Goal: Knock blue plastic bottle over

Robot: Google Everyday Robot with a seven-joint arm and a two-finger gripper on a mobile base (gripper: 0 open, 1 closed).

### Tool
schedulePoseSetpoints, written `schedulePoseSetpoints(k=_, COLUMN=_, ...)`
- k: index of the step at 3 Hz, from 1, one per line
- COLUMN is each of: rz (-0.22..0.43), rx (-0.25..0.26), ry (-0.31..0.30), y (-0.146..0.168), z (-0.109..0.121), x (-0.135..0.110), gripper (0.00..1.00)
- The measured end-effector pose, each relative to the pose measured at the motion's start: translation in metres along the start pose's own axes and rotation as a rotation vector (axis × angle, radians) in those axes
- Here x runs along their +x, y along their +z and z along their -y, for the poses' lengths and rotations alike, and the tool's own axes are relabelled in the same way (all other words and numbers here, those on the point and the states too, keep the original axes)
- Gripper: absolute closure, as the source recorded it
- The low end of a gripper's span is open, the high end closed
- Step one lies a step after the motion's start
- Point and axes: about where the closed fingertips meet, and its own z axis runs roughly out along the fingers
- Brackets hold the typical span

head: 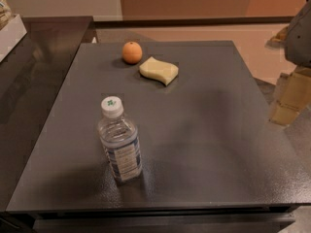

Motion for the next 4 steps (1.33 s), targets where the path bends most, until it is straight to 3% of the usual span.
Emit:
schedulePoseSetpoints(k=2, rz=0.016, rx=-0.001, ry=-0.002, y=-0.001, z=0.002, x=-0.002, gripper=0.00)
schedulePoseSetpoints(k=3, rz=0.085, rx=-0.019, ry=-0.021, y=0.002, z=0.001, x=-0.019, gripper=0.00)
schedulePoseSetpoints(k=4, rz=0.185, rx=-0.061, ry=-0.077, y=0.007, z=-0.006, x=-0.051, gripper=0.00)
